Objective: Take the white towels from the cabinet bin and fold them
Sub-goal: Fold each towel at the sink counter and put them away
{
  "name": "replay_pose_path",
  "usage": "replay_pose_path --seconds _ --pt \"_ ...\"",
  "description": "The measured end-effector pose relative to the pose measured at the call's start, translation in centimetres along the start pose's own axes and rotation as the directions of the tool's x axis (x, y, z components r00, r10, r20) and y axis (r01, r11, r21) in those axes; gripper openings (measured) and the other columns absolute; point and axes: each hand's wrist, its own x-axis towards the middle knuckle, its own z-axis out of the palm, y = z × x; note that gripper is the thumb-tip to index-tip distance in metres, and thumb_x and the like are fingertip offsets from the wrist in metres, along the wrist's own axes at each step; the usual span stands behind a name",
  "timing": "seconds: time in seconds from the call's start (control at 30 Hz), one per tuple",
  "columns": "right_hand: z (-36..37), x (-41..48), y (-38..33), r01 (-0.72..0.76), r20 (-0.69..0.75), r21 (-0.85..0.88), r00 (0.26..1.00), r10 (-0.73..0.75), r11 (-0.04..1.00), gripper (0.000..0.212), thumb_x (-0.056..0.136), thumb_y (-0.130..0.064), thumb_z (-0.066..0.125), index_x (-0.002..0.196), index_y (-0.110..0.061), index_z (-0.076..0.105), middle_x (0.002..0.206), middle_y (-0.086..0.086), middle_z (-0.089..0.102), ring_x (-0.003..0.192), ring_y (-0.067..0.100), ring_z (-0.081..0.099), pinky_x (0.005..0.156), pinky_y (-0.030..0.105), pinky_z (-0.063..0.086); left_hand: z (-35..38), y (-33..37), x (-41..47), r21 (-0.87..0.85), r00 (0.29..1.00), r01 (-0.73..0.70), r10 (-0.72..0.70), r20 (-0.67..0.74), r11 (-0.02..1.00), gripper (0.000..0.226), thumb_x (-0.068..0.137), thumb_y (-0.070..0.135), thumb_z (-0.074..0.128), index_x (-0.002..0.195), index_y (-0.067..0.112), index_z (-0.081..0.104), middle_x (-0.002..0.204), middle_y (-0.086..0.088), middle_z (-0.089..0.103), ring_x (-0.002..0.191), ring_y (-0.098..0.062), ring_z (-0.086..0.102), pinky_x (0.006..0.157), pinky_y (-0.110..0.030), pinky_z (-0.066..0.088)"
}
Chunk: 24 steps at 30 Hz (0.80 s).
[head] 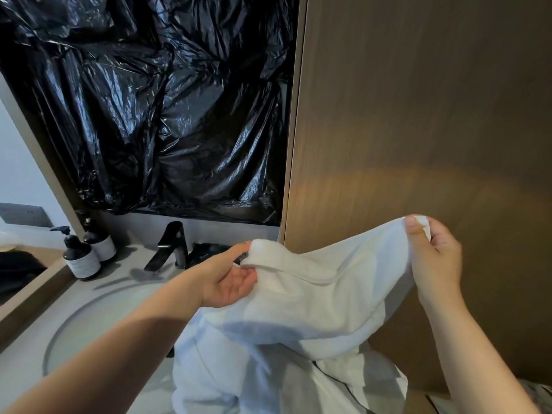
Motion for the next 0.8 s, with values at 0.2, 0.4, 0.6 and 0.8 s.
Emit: replay_pose_path --seconds 0.2,0.4,0.6,0.8 --pt "-0.6 0.1 0.2 0.007 -0.003 -0.006 1.0 -0.007 1.0 0.018 0.098 -0.025 0.056 0.082 -0.026 0.065 0.077 -0.012 0.062 0.065 -0.006 0.055 0.065 0.022 0.043 -0.2 2.3 -1.1 0.202 0.985 -0.129 0.149 -0.088 0.971 0.009 0.077 0.006 0.068 0.083 0.003 0.062 0.061 -0.006 0.06 0.038 -0.007 0.056 0.038 -0.016 0.049" --pt "-2.2 1.0 -0.5 0.011 -0.04 0.025 0.999 -0.01 1.0 0.014 0.098 -0.029 0.056 0.09 -0.023 0.066 0.08 -0.008 0.061 0.072 0.003 0.053 0.065 0.024 0.042 0.7 6.9 -5.6 0.142 0.839 -0.518 0.533 -0.108 0.844 0.003 0.088 0.004 0.06 0.089 0.004 0.064 0.07 -0.004 0.059 0.046 -0.004 0.055 0.044 -0.011 0.049" --pt "-1.8 1.6 -1.2 0.011 -0.029 0.028 1.0 -0.011 1.0 0.017 0.098 -0.034 0.056 0.088 -0.025 0.066 0.085 -0.005 0.064 0.078 0.01 0.056 0.067 0.027 0.044 3.2 9.2 -8.5 0.646 0.54 -0.565 0.822 -0.182 0.514 0.026 0.077 0.005 0.077 0.065 0.011 0.054 0.055 -0.004 0.053 0.037 -0.007 0.042 0.035 -0.016 0.039" --pt "-1.3 2.2 -2.6 0.01 -0.068 0.036 0.998 -0.008 0.999 0.023 0.098 -0.039 0.054 0.1 -0.02 0.066 0.095 -0.004 0.066 0.088 0.013 0.06 0.069 0.027 0.046 4.7 11.2 -10.7 0.919 0.355 -0.339 0.932 -0.075 0.203 0.012 0.078 0.002 0.072 0.074 0.008 0.062 0.064 -0.009 0.06 0.055 -0.02 0.054 0.059 -0.029 0.055"
